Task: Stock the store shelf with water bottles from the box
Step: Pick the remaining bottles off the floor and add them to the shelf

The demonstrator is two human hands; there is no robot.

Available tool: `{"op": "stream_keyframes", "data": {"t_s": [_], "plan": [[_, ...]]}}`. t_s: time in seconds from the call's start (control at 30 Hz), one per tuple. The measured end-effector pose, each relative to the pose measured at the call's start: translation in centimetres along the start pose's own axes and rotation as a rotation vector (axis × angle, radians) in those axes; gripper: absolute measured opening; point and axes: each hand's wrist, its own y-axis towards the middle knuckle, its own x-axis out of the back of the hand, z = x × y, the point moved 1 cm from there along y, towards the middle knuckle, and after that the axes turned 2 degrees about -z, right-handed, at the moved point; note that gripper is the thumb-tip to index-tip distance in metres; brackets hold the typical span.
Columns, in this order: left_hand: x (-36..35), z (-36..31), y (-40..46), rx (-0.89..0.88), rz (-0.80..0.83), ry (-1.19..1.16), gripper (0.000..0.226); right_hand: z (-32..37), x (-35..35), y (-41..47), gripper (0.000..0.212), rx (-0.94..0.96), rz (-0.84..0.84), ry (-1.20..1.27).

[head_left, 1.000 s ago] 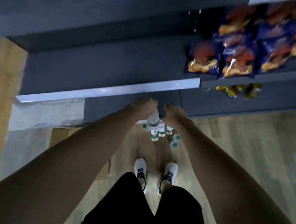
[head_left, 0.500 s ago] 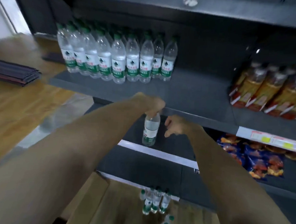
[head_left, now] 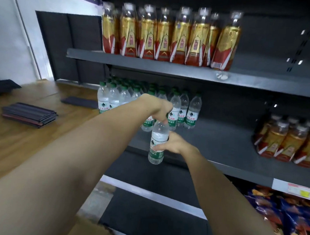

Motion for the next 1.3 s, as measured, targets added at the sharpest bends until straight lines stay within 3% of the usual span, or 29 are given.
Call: {"op": "stream_keyframes", "data": {"t_s": [0.13, 0.33, 0.47, 0.63, 0.77, 0.9, 1.0, 1.07, 1.3], "plan": [[0.5, 2.6, -0.2, 0.012, -0.024, -0.08, 0.034, 1.5, -0.9, 1.4, 0.039, -0.012, -0.143, 0.069], [0.3, 4.9, 0.8, 0.107, -0.02, -0.193, 0.05, 2.0, 1.4, 2.8, 0.044, -0.052, -0.117, -0.03], [-0.8, 4.9, 3.2, 0.125, 0.025, -0.294, 0.052, 1.0, 5.2, 4.0, 0.039, -0.089, -0.095, 0.035], [-2.4, 3.2, 6.7, 0.127, 0.086, -0.329, 0.029, -1.8, 10.2, 6.3, 0.05, -0.131, -0.15, 0.107], [-3.2, 1.5, 10.2, 0.108, 0.078, -0.339, 0.01, -4.6, 12.8, 8.1, 0.035, -0.134, -0.238, 0.141], [-3.9, 0.0, 13.4, 0.093, 0.094, -0.33, 0.007, -7.4, 14.2, 10.4, 0.037, -0.132, -0.282, 0.267], [-4.1, -0.8, 15.0, 0.1, 0.094, -0.353, 0.024, -8.6, 14.6, 12.1, 0.047, -0.139, -0.303, 0.42], [-4.4, -0.9, 15.9, 0.108, 0.1, -0.329, 0.019, -9.4, 14.6, 13.2, 0.051, -0.16, -0.3, 0.498], [-5.8, -0.7, 17.6, 0.146, 0.127, -0.251, 0.014, -10.7, 12.7, 16.0, 0.052, -0.176, -0.197, 0.508]]}}
